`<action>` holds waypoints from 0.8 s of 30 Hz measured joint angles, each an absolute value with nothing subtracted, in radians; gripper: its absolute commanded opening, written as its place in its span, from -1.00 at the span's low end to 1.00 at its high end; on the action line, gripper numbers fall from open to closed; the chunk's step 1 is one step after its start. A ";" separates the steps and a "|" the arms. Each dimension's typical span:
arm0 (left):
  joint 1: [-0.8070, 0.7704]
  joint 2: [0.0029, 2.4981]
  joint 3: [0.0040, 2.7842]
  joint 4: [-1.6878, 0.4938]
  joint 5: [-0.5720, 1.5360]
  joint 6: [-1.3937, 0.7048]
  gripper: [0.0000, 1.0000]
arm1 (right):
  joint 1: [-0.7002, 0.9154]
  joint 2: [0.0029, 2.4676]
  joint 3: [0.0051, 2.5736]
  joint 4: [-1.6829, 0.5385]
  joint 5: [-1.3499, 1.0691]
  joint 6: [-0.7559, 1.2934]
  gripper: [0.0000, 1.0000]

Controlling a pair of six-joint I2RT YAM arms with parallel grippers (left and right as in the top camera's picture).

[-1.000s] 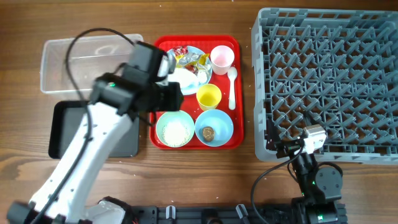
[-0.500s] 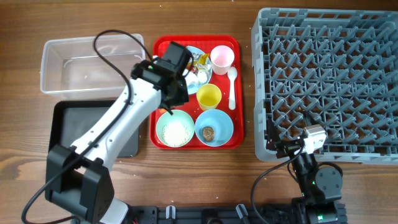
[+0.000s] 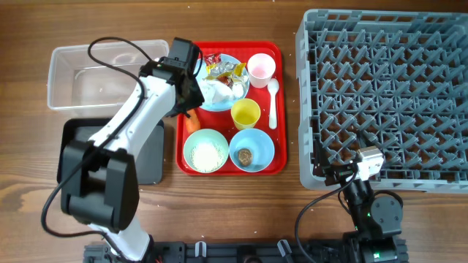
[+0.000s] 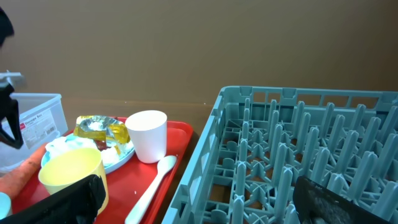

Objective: Sort waste into correct bins and load items into the dishwasher rack
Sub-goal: 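Move the left gripper over the red tray and grasp the orange carrot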

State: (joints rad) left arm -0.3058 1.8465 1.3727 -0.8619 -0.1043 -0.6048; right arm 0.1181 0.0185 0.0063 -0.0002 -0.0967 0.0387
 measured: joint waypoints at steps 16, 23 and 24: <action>-0.364 1.861 1.317 -0.835 -0.162 -0.574 -0.15 | 0.118 0.019 0.006 0.000 -0.097 0.039 0.99; -0.390 1.861 1.303 -0.794 -0.170 -0.551 -0.11 | 0.118 0.019 0.006 0.000 -0.097 0.039 0.99; -0.390 1.861 1.283 -0.783 -0.172 -0.548 -0.11 | 0.118 0.019 0.006 0.000 -0.097 0.039 0.99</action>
State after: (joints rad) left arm -0.3904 1.8610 1.2827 -0.7834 -0.1719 -0.5476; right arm 0.1181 0.0185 0.0063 -0.0002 -0.0967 0.0387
